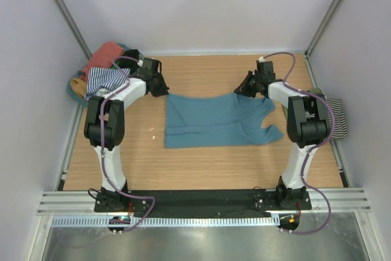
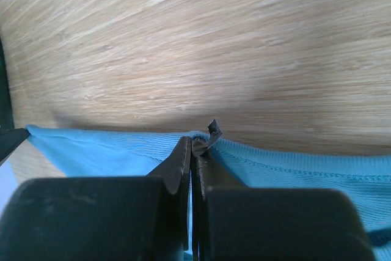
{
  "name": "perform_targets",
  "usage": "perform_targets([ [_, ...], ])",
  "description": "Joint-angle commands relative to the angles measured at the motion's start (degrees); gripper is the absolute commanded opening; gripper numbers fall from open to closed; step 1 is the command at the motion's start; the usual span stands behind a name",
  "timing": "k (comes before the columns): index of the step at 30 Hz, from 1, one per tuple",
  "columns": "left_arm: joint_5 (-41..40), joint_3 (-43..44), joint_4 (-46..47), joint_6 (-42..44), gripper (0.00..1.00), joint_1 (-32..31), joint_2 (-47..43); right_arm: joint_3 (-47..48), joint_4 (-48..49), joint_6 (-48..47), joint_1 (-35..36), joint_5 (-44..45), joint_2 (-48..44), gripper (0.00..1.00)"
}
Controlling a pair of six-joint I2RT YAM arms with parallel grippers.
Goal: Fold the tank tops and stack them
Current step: Fold the tank top
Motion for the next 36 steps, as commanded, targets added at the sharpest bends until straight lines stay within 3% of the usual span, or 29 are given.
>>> perform_targets([
  [1,1.0,-0.1,3.3,1.0,0.0,0.4,-3.7,-0.1,2.7,0.5,-0.7,-0.3,-3.4,0.01],
  [13,0.3,-1.9,3.5,0.9,0.0,0.4,-4.9,-2.3,3.1,0.9,-0.9,-0.6,-5.6,0.01],
  [36,2.7,-20.6,10.4,-2.7,0.0,-1.2,-17.9,-24.1,7.9,3.2,-0.8,1.1,-24.0,0.01],
])
